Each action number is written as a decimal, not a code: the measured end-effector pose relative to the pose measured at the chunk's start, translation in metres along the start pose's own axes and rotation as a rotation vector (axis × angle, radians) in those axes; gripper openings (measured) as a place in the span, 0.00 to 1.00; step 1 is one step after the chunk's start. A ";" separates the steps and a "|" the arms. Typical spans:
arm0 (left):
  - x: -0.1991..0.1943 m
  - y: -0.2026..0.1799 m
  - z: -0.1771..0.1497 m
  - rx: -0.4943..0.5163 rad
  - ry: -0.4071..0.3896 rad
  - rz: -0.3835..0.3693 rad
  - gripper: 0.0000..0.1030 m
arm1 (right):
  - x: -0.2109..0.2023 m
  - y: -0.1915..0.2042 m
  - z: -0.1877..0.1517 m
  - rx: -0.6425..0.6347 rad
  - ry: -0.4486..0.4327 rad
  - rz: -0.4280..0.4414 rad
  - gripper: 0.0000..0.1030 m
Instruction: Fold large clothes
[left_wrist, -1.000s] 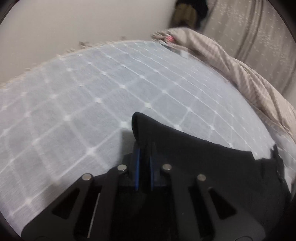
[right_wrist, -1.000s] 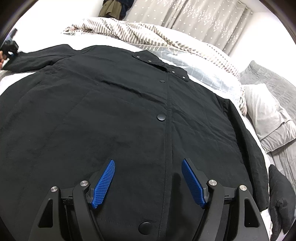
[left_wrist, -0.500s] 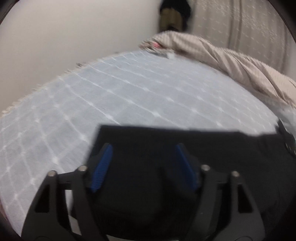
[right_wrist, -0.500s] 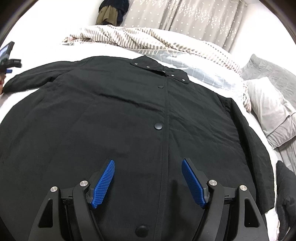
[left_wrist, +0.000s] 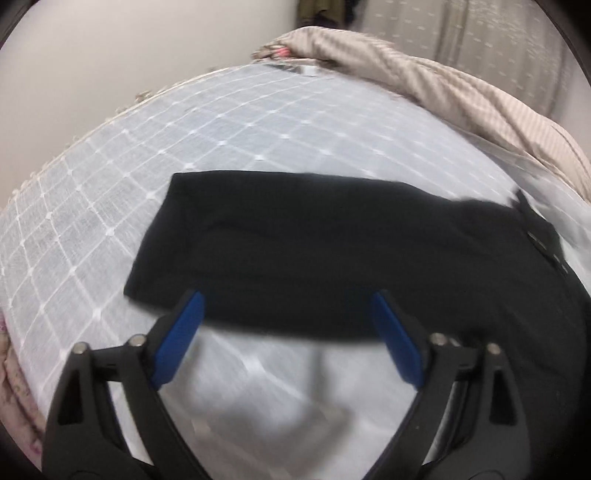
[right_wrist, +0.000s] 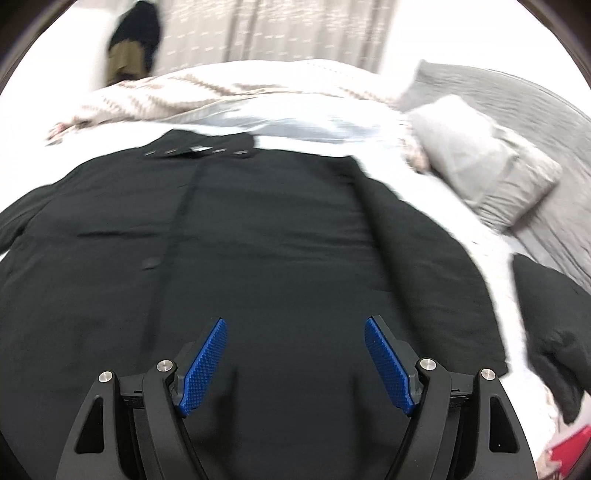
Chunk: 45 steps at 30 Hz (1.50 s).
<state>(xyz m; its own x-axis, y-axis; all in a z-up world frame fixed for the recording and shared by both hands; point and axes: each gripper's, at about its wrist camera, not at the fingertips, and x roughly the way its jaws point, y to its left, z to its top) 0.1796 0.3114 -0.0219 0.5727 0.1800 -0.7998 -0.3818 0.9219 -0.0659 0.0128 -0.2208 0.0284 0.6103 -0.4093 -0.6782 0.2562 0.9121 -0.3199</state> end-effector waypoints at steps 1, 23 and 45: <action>-0.015 -0.011 -0.009 0.018 -0.001 -0.024 0.94 | -0.001 -0.011 -0.001 0.014 0.000 -0.016 0.76; -0.073 -0.196 -0.167 0.176 0.134 -0.473 0.95 | 0.048 -0.116 -0.037 0.076 0.134 -0.051 0.17; -0.035 -0.203 -0.139 0.130 -0.006 -0.489 0.95 | 0.097 -0.291 0.150 -0.043 0.068 -0.663 0.09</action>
<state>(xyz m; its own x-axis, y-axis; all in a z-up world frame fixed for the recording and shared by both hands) 0.1358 0.0700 -0.0636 0.6659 -0.2817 -0.6908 0.0250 0.9339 -0.3567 0.1105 -0.5226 0.1550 0.2847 -0.8850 -0.3685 0.5303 0.4656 -0.7085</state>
